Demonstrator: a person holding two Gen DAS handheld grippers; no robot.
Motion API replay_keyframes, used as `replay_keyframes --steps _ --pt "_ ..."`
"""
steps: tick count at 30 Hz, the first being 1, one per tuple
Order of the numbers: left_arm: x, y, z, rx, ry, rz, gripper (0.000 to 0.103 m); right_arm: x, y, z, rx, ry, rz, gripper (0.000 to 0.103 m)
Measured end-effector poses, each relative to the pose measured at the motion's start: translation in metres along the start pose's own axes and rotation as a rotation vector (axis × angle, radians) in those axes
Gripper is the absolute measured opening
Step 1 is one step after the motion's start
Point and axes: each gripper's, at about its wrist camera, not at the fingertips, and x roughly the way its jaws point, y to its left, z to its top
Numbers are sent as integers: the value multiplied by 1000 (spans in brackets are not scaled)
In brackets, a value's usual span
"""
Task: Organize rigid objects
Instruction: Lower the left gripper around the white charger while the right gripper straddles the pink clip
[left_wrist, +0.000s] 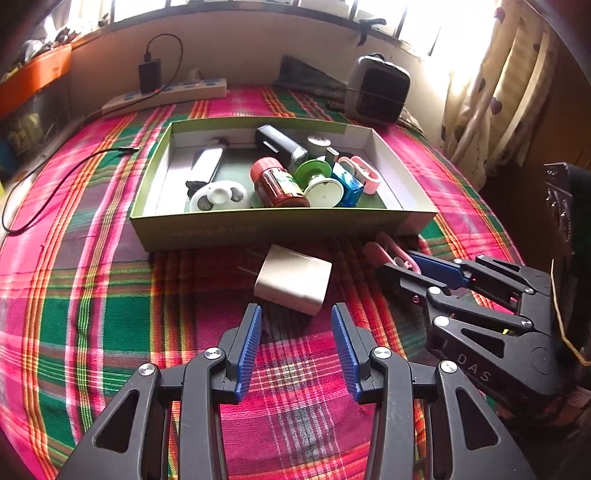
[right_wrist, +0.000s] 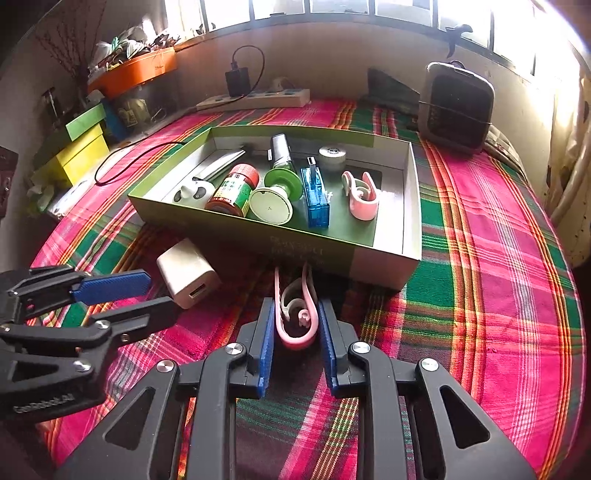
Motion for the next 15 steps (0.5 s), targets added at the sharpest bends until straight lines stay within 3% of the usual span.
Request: replay_keyframes --steps 15 --pt "-3 20 -3 -54 -10 43 39 2 4 -2 -20 -1 29 24"
